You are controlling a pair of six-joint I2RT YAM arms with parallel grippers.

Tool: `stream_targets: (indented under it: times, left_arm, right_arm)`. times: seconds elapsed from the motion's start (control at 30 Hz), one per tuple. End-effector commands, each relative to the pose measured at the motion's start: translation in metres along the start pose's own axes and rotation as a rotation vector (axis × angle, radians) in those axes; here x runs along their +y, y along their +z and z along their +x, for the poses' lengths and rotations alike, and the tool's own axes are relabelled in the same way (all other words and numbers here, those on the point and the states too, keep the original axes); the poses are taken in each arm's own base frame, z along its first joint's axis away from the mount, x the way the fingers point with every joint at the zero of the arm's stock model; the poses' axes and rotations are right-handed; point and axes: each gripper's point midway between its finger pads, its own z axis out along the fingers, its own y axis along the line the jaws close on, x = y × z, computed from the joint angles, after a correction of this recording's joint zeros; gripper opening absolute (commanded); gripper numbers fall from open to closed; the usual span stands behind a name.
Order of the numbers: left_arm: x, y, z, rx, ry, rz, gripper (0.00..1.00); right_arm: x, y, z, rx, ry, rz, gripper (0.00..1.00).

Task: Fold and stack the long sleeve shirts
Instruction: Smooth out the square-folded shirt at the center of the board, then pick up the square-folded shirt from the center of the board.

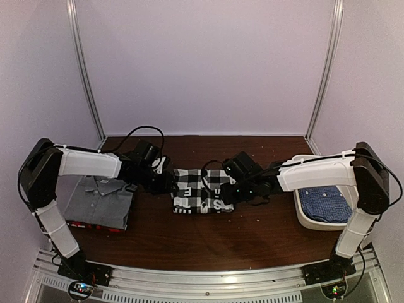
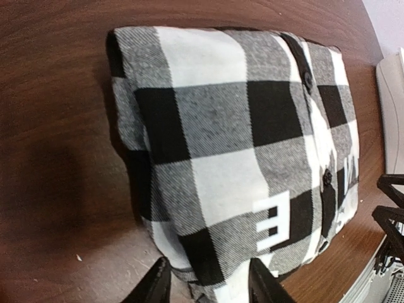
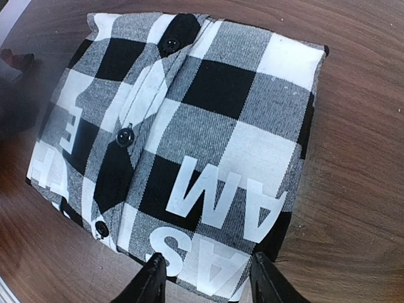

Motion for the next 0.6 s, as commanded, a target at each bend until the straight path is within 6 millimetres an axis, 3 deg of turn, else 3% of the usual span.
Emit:
stream_targets:
  times: [0.0,0.3,0.57]
  left_arm:
    - [0.005,0.007,-0.018,-0.015,0.032,0.012,0.48]
    - [0.020,0.031,-0.020,0.031,0.036,0.017,0.60]
    - [0.020,0.047,-0.009,0.082,0.006,0.056,0.59]
  right_arm:
    - [-0.007,-0.005,-0.021,-0.048,0.023,0.028,0.47]
    - [-0.021,-0.002,-0.024,-0.052,0.054,0.031,0.47]
    - [-0.033,0.010,-0.028,-0.063,0.096,0.034,0.47]
